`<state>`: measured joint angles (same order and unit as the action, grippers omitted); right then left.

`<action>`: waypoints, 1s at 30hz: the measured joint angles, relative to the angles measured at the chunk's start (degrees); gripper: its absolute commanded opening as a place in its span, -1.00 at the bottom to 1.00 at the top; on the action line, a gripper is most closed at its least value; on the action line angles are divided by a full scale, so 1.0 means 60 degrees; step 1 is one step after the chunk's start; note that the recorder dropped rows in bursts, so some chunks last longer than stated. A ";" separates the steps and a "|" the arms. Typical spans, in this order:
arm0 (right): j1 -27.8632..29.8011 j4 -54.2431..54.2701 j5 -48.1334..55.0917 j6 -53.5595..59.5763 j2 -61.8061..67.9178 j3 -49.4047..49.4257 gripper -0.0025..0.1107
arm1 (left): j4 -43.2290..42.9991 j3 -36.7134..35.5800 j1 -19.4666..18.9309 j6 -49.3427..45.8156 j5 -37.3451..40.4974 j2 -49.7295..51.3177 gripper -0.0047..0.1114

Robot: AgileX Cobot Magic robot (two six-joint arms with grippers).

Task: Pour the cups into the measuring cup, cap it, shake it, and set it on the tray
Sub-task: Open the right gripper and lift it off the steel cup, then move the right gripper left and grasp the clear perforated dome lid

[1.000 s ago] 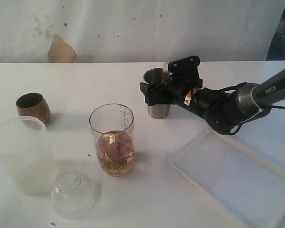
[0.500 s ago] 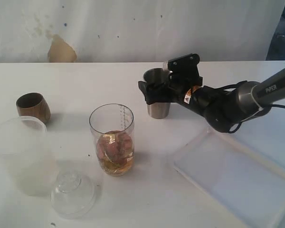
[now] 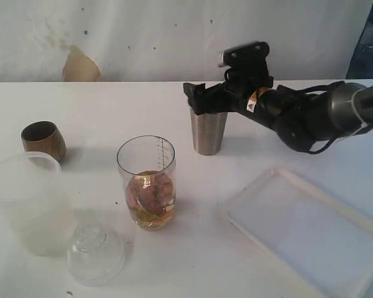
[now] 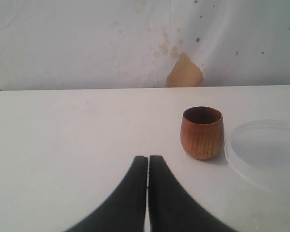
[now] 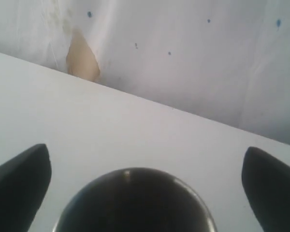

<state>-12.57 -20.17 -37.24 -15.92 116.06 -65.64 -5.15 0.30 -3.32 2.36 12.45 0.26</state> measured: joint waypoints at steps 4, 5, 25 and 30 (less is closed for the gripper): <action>0.0000 -0.0199 0.0834 -0.0395 -0.1041 0.0000 0.90 | 0.0000 0.0000 0.0000 0.0000 0.0000 0.0000 -0.90; 0.0000 -0.0313 0.1125 -0.0471 -0.1391 0.0000 0.90 | 0.0000 0.0000 0.0000 0.0000 0.0000 0.0000 -0.90; -0.5473 0.2482 1.2716 0.1312 -0.6083 -0.0655 0.90 | 0.0000 0.0000 0.0000 0.0000 0.0000 0.0000 -0.90; -0.6328 0.3994 1.3933 0.2038 -0.5420 -0.1343 0.90 | 0.0000 0.0000 0.0000 0.0000 0.0000 0.0000 -0.90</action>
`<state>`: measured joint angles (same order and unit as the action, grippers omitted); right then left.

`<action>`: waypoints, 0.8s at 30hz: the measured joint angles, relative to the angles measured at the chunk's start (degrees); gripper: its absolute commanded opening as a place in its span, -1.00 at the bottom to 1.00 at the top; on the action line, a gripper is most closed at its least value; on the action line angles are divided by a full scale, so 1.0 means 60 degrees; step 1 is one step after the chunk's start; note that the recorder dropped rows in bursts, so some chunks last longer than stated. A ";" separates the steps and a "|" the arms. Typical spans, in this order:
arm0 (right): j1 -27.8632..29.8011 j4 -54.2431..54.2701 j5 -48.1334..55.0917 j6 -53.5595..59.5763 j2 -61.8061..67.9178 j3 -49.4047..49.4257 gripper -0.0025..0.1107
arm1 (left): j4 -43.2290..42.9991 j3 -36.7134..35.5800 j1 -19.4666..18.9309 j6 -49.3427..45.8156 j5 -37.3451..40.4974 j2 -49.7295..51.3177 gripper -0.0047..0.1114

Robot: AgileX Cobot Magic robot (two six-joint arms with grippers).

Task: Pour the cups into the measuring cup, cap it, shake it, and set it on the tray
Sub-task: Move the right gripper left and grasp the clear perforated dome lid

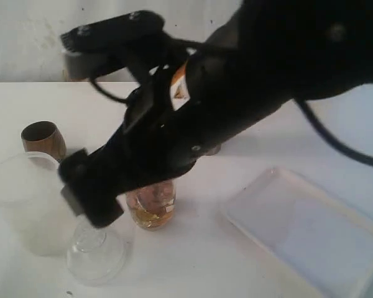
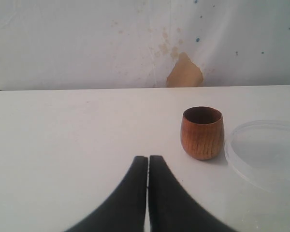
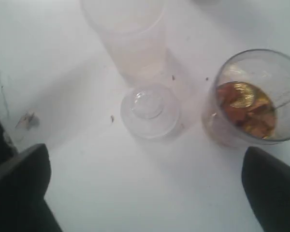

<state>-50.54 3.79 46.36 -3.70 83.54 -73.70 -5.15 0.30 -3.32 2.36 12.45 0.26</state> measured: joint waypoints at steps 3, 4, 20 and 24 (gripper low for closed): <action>-0.0395 0.0250 0.0309 0.0504 0.0814 -0.0260 0.90 | 0.0000 0.0000 0.0000 0.0000 0.0000 0.0000 -0.90; -0.0481 0.0322 0.0382 0.0617 0.1134 -0.0330 0.90 | 0.0000 0.0000 0.0000 0.0000 0.0000 0.0000 -0.90; -0.0609 0.0329 0.0210 0.0734 0.4461 -0.2278 0.90 | 0.0000 0.0000 0.0000 0.0000 0.0000 0.0000 -0.90; -0.0579 0.0195 0.0210 0.0734 0.4919 -0.2475 0.90 | 0.0000 0.0000 0.0000 0.0000 0.0000 0.0000 -0.90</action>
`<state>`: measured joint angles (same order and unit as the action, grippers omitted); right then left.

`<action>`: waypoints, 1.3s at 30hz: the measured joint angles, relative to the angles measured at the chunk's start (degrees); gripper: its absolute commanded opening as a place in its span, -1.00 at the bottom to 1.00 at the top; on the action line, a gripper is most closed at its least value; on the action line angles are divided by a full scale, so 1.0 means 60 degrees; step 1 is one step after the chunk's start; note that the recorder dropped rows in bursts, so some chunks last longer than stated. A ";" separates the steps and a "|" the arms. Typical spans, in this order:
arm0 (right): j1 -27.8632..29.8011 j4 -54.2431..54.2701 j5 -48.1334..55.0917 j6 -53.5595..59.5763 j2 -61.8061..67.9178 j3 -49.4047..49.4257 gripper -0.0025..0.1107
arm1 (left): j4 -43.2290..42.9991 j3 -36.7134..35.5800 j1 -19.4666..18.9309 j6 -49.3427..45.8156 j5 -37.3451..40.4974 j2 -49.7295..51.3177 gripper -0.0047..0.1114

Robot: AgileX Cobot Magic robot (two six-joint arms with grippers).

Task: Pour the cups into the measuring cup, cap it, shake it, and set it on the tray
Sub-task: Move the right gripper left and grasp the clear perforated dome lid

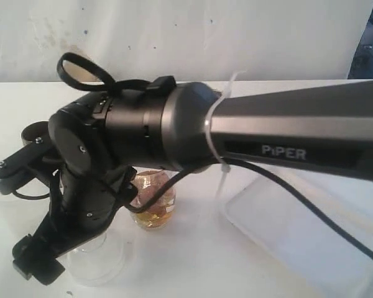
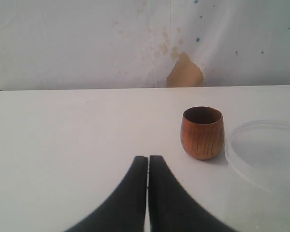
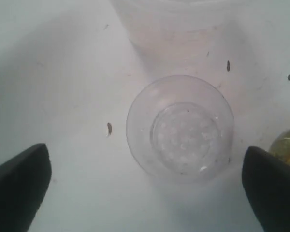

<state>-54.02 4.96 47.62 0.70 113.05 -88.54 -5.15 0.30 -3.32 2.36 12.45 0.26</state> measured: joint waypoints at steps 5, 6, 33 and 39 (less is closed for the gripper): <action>0.0301 -0.0044 -0.0102 -0.0117 0.0388 -0.0100 0.90 | 0.0000 0.0000 0.0000 0.0000 0.0000 0.0000 -0.90; 0.0365 -0.0044 -0.0181 -0.0117 0.0423 -0.0100 0.90 | 0.0000 0.0000 0.0000 0.0000 0.0000 0.0000 -0.90; 0.0448 0.0217 -0.0329 -0.0008 0.0423 -0.0149 0.90 | 0.0000 0.0000 0.0000 0.0000 0.0000 0.0000 -0.90; 0.0448 0.0235 -0.0329 -0.0050 0.0423 -0.0149 0.77 | 0.0000 0.0000 0.0000 0.0000 0.0000 0.0000 -0.90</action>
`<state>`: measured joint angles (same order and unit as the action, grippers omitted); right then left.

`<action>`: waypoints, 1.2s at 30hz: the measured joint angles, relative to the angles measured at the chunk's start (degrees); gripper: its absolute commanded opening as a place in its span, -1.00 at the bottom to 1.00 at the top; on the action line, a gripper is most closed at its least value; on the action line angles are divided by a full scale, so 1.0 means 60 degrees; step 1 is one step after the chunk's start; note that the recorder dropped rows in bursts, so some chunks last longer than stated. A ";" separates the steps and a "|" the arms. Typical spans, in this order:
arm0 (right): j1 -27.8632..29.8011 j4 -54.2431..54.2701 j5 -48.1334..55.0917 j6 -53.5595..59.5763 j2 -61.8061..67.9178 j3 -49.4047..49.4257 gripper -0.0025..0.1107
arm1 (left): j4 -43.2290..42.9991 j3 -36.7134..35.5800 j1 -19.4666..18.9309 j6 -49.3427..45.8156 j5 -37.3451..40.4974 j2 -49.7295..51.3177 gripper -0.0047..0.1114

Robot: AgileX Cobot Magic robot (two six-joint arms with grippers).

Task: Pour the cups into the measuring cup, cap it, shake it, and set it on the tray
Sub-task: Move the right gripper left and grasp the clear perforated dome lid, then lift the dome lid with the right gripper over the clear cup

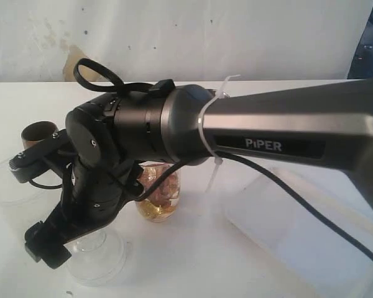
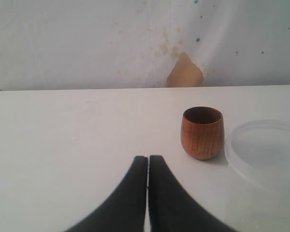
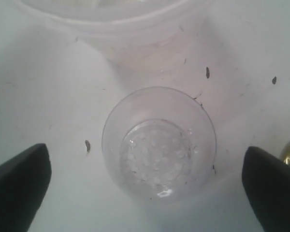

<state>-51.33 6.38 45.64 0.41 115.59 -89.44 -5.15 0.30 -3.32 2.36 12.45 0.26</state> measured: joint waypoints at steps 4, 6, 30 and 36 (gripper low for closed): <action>-0.0033 -0.0019 0.0000 -0.0068 0.0000 0.0000 0.52 | 0.0000 0.0000 0.0000 0.0000 0.0000 0.0000 -0.90; -0.0056 -0.0056 -0.0018 -0.0068 0.0000 0.0000 0.42 | 0.0000 0.0000 0.0000 0.0000 0.0000 0.0000 -0.90; -0.0105 -0.0071 -0.0294 -0.0068 0.0596 0.0161 0.03 | 0.0000 0.0000 0.0000 0.0000 0.0000 0.0000 -0.90; -0.0105 -0.0071 -0.0002 -0.0068 0.0596 -0.0006 -0.52 | 0.0000 0.0000 0.0000 0.0000 0.0000 0.0000 -0.90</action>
<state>-51.96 5.95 45.63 0.00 119.16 -89.47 -5.15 0.30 -3.32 2.36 12.45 0.26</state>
